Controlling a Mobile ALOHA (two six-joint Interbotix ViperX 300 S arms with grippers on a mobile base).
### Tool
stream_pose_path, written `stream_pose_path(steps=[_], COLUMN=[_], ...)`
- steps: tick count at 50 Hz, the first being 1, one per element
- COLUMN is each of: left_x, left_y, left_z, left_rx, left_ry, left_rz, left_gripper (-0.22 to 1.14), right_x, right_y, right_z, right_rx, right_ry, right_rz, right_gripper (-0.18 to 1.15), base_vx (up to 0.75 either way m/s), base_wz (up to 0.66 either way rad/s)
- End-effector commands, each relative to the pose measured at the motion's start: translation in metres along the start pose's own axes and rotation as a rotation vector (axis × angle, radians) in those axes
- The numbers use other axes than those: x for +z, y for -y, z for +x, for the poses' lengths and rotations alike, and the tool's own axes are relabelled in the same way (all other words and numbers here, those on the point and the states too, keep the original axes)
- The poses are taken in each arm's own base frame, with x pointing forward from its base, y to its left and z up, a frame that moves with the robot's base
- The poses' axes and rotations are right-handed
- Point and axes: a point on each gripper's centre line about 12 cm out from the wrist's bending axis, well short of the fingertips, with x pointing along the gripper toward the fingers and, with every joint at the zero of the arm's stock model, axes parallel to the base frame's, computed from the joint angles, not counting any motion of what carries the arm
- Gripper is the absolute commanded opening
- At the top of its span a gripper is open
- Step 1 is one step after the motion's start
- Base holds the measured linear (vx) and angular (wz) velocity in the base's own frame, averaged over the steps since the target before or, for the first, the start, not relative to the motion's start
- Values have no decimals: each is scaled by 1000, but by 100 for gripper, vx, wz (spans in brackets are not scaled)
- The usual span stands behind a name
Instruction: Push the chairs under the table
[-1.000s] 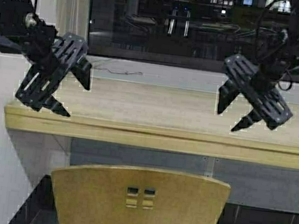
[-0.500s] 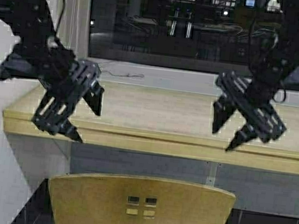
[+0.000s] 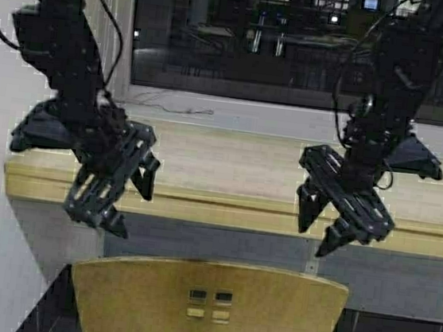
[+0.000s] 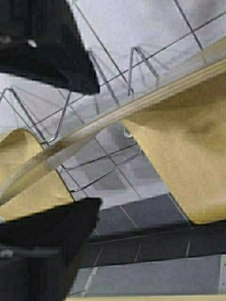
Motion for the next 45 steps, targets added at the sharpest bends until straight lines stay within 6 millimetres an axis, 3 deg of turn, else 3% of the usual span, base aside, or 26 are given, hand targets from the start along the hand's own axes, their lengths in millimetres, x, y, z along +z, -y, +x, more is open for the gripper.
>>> stream_pose_path(steps=[1, 30, 45], left_x=[-3, -6, -9], left_y=[10, -6, -9], left_z=[6, 28, 51], left_rx=[-23, 47, 63], left_ry=[1, 5, 10], left_rz=[-9, -21, -28], left_gripper=[97, 97, 97], right_x=[3, -2, -3], right_y=[-21, -23, -24], right_z=[6, 51, 72], right_rx=[48, -28, -42], right_ry=[11, -34, -39], right_rz=[-2, -9, -23], right_gripper=[83, 83, 83], base_vx=[0, 0, 0], base_wz=[0, 0, 0])
